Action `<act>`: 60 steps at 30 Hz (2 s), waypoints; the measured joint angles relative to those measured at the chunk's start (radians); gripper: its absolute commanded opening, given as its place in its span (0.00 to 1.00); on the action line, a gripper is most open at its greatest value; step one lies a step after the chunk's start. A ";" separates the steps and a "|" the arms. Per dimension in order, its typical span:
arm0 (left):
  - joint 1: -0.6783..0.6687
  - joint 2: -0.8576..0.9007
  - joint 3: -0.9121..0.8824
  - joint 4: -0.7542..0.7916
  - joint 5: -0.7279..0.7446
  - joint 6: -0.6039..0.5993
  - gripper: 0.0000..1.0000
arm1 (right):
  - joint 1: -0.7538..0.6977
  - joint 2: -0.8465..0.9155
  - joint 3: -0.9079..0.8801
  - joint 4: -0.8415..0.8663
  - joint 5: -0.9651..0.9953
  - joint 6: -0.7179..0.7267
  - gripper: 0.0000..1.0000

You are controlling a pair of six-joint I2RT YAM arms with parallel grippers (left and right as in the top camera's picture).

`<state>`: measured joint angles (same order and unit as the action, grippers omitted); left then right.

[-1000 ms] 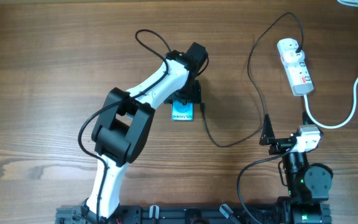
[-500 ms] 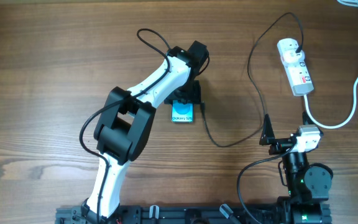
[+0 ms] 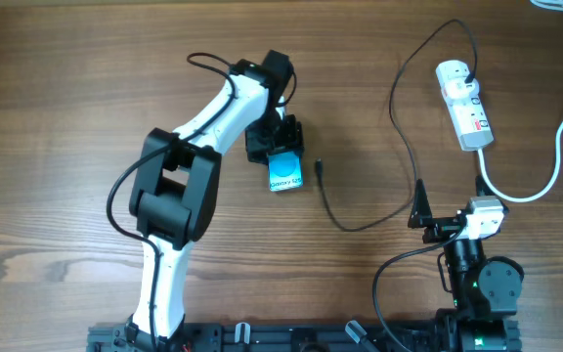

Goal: Plug charger to phone and switch on socket
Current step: 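Grip the phone edge with the left gripper and lift it upright, then move the right gripper toward the phone held by the left gripper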

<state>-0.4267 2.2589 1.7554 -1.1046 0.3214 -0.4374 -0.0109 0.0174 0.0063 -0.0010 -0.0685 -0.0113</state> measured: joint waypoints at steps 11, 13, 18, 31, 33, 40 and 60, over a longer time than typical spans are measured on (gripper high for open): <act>0.073 0.000 0.000 -0.026 0.235 0.073 0.69 | 0.000 0.000 0.000 0.000 0.000 0.000 1.00; 0.083 0.000 0.000 -0.033 0.309 0.099 0.69 | 0.000 0.000 0.000 0.000 0.000 0.000 1.00; 0.132 0.000 0.000 -0.037 0.518 0.149 0.69 | 0.000 0.000 0.000 0.000 0.000 0.000 1.00; 0.266 0.000 0.000 -0.075 1.036 0.174 0.69 | 0.000 0.000 0.000 0.000 0.000 0.000 1.00; 0.272 0.000 0.000 -0.075 1.100 0.174 0.71 | 0.000 0.000 0.000 0.000 0.000 0.000 1.00; 0.273 0.000 0.000 -0.077 1.189 0.137 0.71 | 0.000 0.000 0.000 0.005 0.018 -0.019 1.00; 0.278 0.000 0.000 -0.079 1.200 0.083 0.70 | 0.002 0.491 0.901 -0.272 -0.382 -0.015 0.99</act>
<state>-0.1486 2.2589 1.7554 -1.1835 1.5215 -0.3542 -0.0090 0.5083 0.9070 -0.2729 -0.4507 -0.0265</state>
